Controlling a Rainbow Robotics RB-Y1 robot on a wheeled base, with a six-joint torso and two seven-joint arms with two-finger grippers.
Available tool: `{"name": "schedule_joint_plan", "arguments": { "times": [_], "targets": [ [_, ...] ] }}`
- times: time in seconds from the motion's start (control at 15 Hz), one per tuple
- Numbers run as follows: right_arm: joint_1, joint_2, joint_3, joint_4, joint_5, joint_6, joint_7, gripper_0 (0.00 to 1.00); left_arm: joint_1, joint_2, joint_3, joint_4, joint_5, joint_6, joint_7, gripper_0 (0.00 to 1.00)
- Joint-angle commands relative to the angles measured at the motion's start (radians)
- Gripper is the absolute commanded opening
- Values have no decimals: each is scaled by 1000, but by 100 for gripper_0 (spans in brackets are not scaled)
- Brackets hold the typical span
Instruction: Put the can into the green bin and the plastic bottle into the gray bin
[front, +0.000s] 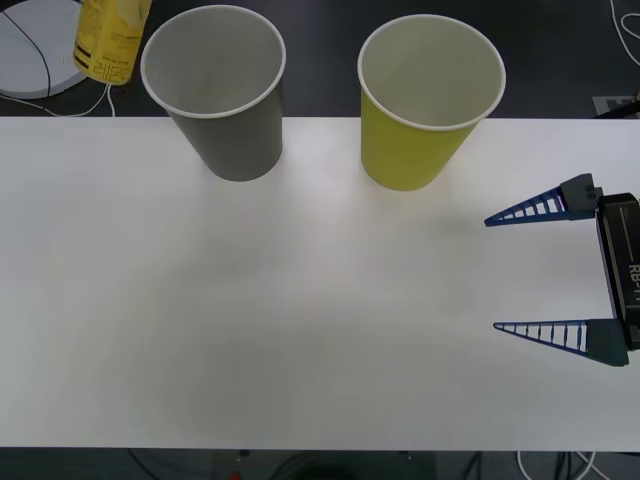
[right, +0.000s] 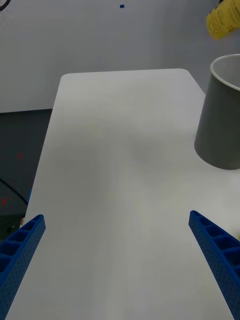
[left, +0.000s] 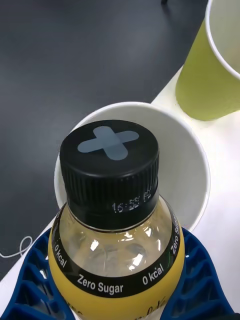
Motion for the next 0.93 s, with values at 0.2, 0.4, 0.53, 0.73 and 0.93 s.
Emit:
{"name": "schedule_joint_plan", "arguments": {
  "times": [0.2, 0.4, 0.53, 0.73, 0.93],
  "targets": [
    [0, 0, 0, 0, 0, 0, 0, 100, -119, -126, -53, 143, -30, 3, -12, 0],
    [0, 0, 0, 0, 0, 0, 0, 100, -148, -196, -53, 213, -47, 20, -21, 0],
    [0, 0, 0, 0, 0, 0, 0, 100, -157, -236, -53, 249, -57, 36, -30, 0],
    [0, 0, 0, 0, 0, 0, 0, 100, -159, -275, -53, 261, -79, 57, -32, 0],
    [0, 0, 0, 0, 0, 0, 0, 100, -159, -287, -53, 261, -85, 57, -39, 0]
  ]
}}
